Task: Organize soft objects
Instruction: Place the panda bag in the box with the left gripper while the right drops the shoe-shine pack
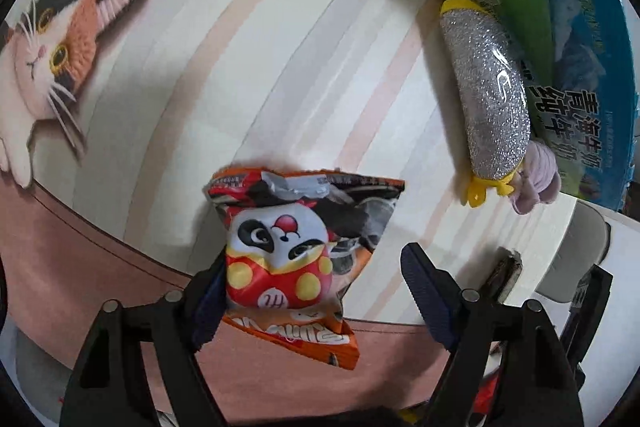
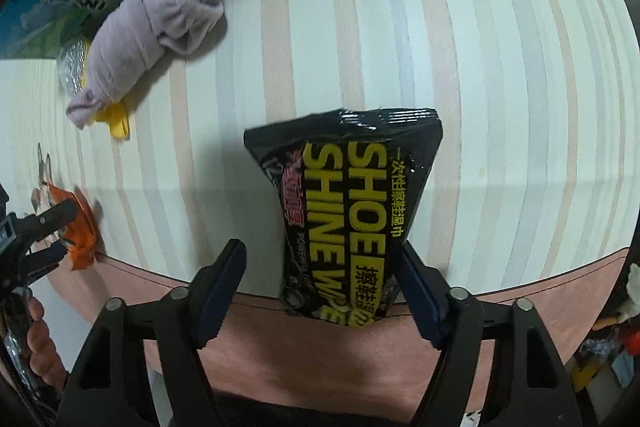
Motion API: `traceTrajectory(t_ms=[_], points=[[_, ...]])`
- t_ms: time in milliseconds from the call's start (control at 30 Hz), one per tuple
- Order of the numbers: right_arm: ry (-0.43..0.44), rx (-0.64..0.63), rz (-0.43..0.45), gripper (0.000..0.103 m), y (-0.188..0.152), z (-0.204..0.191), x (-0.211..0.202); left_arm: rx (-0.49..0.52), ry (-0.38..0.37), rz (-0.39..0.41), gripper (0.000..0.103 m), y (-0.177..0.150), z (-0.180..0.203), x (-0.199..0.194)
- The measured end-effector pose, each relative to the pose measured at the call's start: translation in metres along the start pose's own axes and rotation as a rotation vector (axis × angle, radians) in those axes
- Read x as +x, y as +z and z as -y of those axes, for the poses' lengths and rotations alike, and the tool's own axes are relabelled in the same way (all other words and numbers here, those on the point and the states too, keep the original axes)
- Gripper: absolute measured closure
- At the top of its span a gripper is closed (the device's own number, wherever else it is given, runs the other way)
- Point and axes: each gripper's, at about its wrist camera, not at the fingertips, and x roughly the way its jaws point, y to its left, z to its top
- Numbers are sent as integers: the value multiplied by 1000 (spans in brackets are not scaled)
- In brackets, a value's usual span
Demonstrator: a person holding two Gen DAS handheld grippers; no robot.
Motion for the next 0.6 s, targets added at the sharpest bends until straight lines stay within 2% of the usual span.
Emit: traceTrajectory(t_ms=[33,67,100,200,300,333,467,600], points=[[-10,-4,1,40,1,-5,2,14,34,8,35,-1,1,-1],[-18,-12,12,46,0,-7,1,27,59,20,57,-3,5,-2],[-29,-21,16,48,-1,-8,1,39,69,21,58,-2,7,-3],[-39,-22,26,55,-8,-11,4,57,110,32,62,-5,15,-6],[-18,-29,41,59,-10,-17,-10,104,123,65,62,-18,37,-14],[-6,-32,45,60,-13,-14,-28,129,116,75,62,-24,48,-23],[89,-48,85,60,-23,-26,-74,217,41,109,62,-38,89,-61],[181,-83,161,60,-24,-41,-133,310,-48,148,62,-39,140,-105]])
